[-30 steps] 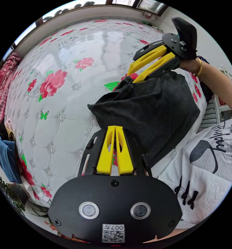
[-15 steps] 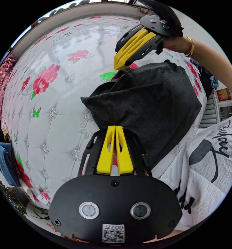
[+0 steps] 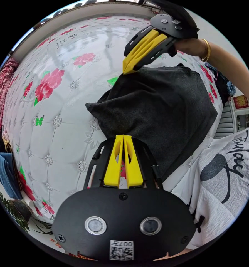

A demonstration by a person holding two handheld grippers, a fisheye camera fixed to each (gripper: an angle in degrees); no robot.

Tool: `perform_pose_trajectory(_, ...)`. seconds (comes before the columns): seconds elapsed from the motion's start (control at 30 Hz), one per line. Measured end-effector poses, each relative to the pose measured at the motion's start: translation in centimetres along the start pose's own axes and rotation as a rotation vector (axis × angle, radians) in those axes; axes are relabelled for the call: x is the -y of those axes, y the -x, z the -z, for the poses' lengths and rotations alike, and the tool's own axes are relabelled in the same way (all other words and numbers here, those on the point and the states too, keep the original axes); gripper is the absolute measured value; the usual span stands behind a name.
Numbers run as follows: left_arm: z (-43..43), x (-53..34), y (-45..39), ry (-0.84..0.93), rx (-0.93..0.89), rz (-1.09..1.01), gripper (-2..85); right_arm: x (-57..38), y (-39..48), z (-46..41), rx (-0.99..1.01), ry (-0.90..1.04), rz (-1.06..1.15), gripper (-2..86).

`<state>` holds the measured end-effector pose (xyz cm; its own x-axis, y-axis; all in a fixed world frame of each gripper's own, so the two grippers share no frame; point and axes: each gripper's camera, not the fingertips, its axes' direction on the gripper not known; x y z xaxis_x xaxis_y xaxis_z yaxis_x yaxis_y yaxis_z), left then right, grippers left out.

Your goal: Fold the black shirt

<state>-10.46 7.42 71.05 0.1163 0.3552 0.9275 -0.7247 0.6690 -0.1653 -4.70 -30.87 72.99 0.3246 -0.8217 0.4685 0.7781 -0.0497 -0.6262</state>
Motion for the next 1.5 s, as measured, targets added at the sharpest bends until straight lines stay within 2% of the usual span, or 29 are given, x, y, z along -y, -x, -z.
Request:
perform_pose_trajectory(0.1, 0.0, -0.3, 0.0, -0.002, -0.005, 0.011, -1.0, 0.0, -1.9, -1.3, -0.035, 0.040, -0.090, 0.0)
perform_pose_trajectory(0.2, 0.1, -0.6, 0.0, -0.002, -0.012, 0.019, -1.0, -0.7, -3.3, -3.8, 0.052, 0.075, -0.192, 0.5)
perform_pose_trajectory(0.4, 2.4, -2.6, -0.8, -0.075, 0.040, 0.034, -1.0, -8.9, -2.5, 3.4, 0.049, -0.318, -0.550, 4.1)
perform_pose_trajectory(0.53, 4.5, -4.9, -2.5, -0.149, 0.052, -0.013, -1.0, -22.3, 4.5, 7.9, 0.072, -0.572, -0.917, 6.7)
perform_pose_trajectory(0.67, 5.1, -6.3, -5.8, -0.174, 0.051, -0.096, -1.0, -36.4, 15.8, 6.8, 0.063, -0.617, -1.365, 8.1)
perform_pose_trajectory(0.77, 5.2, -7.0, -8.7, -0.156, 0.064, -0.139, -1.0, -43.2, 23.3, 4.2, 0.130, -0.656, -1.606, 8.6)
perform_pose_trajectory(0.93, 4.6, -7.5, -14.1, -0.127, 0.070, -0.173, -1.0, -48.3, 29.1, -0.1, 0.198, -0.678, -1.730, 9.0)
perform_pose_trajectory(1.07, 4.2, -7.5, -18.3, -0.101, 0.076, -0.170, -1.0, -50.9, 31.1, -4.1, 0.356, -0.835, -1.745, 8.8)
perform_pose_trajectory(1.17, 4.6, -7.4, -20.3, -0.107, 0.054, -0.152, -1.0, -51.8, 31.9, -6.1, 0.381, -0.952, -1.729, 8.2)
perform_pose_trajectory(1.37, 4.8, -7.1, -21.6, -0.117, 0.096, -0.069, -1.0, -52.3, 31.3, -8.9, 0.466, -1.170, -1.674, 5.1)
perform_pose_trajectory(1.5, 4.5, -6.5, -21.4, -0.111, 0.074, 0.001, -1.0, -52.7, 31.6, -9.3, 0.462, -1.185, -1.684, 2.2)
